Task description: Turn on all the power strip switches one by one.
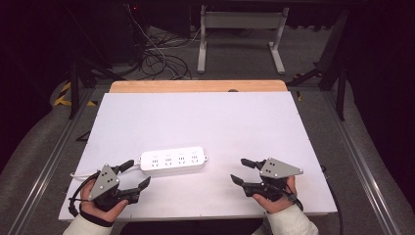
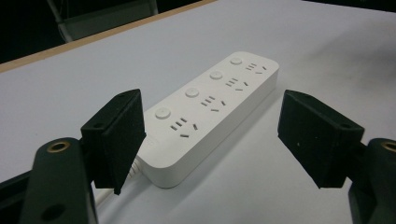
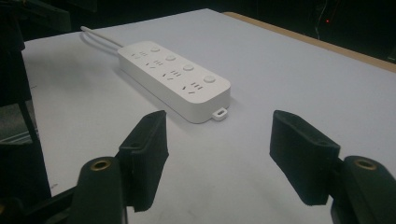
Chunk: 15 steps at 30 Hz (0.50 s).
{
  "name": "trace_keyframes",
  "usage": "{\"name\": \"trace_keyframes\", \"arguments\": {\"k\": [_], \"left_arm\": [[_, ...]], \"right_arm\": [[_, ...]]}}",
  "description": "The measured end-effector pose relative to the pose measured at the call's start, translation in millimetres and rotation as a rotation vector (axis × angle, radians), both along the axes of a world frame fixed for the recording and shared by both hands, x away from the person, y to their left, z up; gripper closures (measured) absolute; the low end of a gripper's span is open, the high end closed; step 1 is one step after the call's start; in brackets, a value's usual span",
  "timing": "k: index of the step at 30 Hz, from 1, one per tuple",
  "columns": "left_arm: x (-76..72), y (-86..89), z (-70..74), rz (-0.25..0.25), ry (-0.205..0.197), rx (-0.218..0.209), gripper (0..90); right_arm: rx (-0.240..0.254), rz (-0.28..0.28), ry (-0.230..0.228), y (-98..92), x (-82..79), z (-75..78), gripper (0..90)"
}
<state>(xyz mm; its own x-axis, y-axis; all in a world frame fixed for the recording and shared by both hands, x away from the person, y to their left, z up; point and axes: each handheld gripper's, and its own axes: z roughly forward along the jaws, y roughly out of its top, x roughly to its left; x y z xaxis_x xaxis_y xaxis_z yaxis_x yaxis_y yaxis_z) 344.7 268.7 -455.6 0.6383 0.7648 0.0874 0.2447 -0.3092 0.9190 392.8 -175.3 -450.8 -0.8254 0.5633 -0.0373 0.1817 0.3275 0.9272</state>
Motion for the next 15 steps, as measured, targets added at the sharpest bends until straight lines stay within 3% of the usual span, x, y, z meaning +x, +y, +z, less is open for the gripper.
{"name": "trace_keyframes", "arguments": {"k": [4,8,15], "left_arm": [[1.1,1.2,0.4,0.0,0.001,0.001,24.4],[1.5,2.3,1.7,-0.001,0.024,-0.025,26.7],[1.5,1.7,5.3,-0.007,0.035,0.003,30.5]], "right_arm": [[-0.016,0.004,0.006,1.7,-0.1,-1.6,40.1],[-0.013,0.01,0.004,1.7,-0.1,-2.1,40.8],[-0.009,0.01,0.011,1.5,0.4,-3.2,41.9]]}}
